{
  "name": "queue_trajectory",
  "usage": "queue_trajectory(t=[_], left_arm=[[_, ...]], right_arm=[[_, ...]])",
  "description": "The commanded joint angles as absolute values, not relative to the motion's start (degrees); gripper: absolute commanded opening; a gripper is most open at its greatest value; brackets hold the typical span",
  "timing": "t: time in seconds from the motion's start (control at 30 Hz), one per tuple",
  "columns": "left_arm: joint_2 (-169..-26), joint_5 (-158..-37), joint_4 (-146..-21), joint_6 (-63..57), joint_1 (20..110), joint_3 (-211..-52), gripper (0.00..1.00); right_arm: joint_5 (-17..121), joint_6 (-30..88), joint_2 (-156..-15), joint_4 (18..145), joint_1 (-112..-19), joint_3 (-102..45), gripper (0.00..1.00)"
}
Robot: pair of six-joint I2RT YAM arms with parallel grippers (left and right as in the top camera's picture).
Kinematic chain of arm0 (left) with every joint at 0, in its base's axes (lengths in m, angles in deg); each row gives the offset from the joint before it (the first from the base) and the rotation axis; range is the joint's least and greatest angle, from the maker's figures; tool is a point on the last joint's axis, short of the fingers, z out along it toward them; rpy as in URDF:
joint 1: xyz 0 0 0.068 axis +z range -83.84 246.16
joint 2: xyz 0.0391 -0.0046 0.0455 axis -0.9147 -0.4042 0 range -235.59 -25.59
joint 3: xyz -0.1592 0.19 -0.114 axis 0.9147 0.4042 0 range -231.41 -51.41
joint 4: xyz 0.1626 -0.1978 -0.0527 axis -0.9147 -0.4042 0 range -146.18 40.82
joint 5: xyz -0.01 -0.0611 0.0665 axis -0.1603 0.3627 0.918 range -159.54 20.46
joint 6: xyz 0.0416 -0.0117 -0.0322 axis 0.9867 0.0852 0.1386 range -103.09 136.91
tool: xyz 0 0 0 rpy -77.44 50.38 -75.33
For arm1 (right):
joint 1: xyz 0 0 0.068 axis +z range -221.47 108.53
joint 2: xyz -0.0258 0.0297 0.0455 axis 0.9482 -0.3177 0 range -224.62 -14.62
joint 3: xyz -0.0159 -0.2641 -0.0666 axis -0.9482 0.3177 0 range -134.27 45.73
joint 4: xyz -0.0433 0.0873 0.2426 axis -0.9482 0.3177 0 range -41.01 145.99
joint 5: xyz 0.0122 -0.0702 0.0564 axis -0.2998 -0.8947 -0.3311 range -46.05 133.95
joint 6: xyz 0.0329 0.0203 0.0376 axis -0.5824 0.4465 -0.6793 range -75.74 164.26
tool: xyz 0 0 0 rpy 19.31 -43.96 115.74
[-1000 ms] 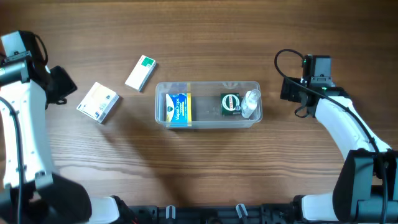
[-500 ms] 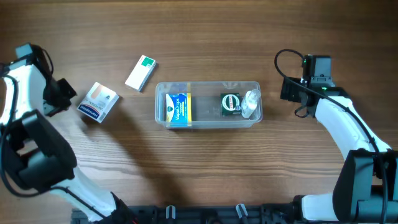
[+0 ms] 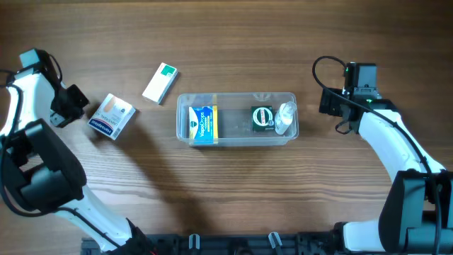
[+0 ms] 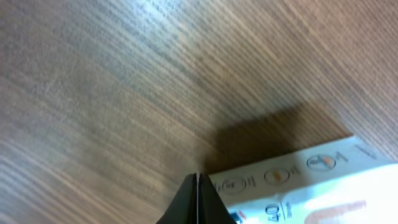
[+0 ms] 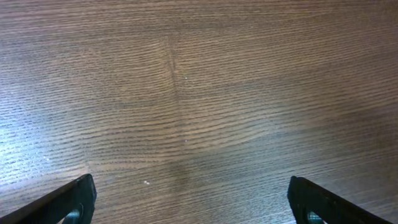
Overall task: Pack container
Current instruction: 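Lower the left gripper onto the Hansaplast box and grasp it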
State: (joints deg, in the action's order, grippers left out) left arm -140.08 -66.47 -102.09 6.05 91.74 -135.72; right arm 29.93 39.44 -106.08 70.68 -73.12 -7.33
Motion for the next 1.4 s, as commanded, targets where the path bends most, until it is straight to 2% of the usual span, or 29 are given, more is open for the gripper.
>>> queue_trajectory(t=[0.0, 0.23, 0.77, 1.13, 1.37], left_arm=[[-140.7, -68.8, -99.8, 5.9, 91.9, -133.0, 0.04], [-140.7, -73.7, -99.3, 5.9, 91.9, -132.9, 0.04], [-140.7, -73.7, -103.1, 5.9, 91.9, -132.9, 0.04], [-140.7, -79.8, -103.7, 5.9, 91.9, -130.1, 0.04], [-138.9, -77.9, -105.6, 5.9, 91.9, -131.9, 0.04]], right_arm=[[28.9, 39.7, -106.6, 70.4, -73.0, -7.1, 1.0], [28.9, 39.8, -106.6, 70.4, -73.0, -7.1, 1.0], [28.9, 39.8, -106.6, 70.4, -73.0, -7.1, 1.0], [28.9, 39.8, -106.6, 70.4, -73.0, -7.1, 1.0], [28.9, 39.8, -106.6, 70.4, -73.0, -7.1, 1.0]])
